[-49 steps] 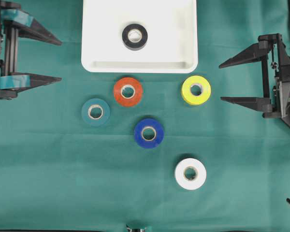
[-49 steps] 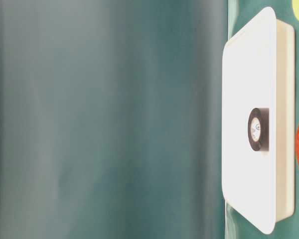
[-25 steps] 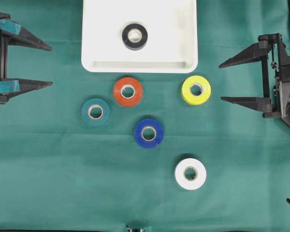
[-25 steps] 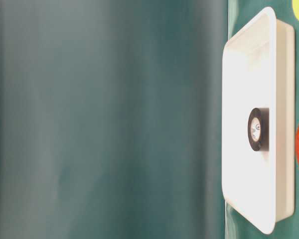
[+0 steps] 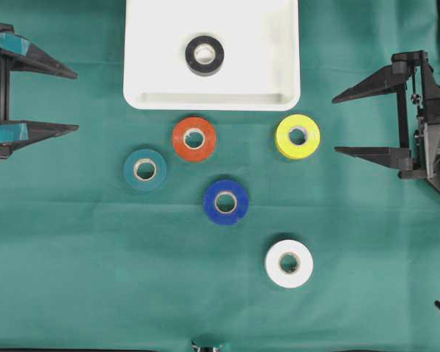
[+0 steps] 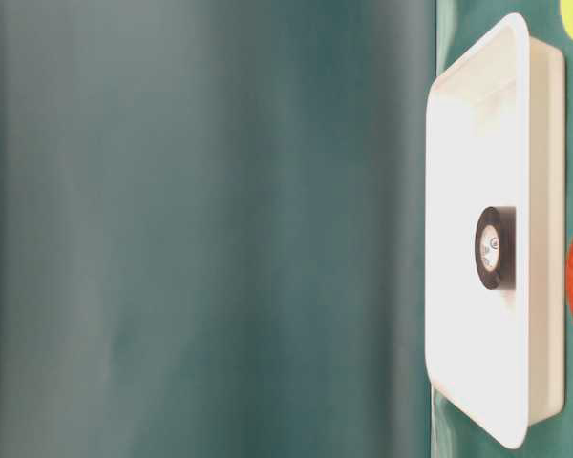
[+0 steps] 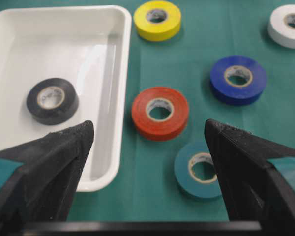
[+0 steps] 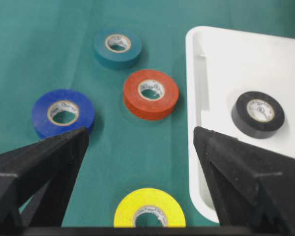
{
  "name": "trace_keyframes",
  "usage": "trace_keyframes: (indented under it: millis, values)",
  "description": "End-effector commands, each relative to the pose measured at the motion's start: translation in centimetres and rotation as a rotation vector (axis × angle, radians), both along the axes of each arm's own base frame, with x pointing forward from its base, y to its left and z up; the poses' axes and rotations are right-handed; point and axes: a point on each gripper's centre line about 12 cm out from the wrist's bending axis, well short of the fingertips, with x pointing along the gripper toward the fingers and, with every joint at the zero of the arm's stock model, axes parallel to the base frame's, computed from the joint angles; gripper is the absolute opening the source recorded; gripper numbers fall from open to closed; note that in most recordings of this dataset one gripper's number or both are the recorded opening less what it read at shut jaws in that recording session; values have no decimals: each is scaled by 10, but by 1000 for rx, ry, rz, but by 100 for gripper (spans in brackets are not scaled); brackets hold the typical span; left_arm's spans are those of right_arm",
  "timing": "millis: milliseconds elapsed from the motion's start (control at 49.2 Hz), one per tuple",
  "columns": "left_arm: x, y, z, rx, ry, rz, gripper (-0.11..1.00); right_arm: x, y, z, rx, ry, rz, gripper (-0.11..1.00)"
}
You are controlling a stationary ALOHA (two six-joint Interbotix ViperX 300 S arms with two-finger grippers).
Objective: Pick up the tape from a random location and place it into the white case.
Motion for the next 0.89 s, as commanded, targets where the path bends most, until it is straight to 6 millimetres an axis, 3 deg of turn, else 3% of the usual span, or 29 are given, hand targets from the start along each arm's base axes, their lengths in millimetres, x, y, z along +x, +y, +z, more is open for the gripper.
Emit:
trace_keyframes:
  millis: [0,874]
  values:
    - [2,0,6,-3,-19,0,94,4,0,11,-2,-29,-1,92]
    - [2,0,6,-3,-19,0,94,4,-7,12,-2,-32,-32,92]
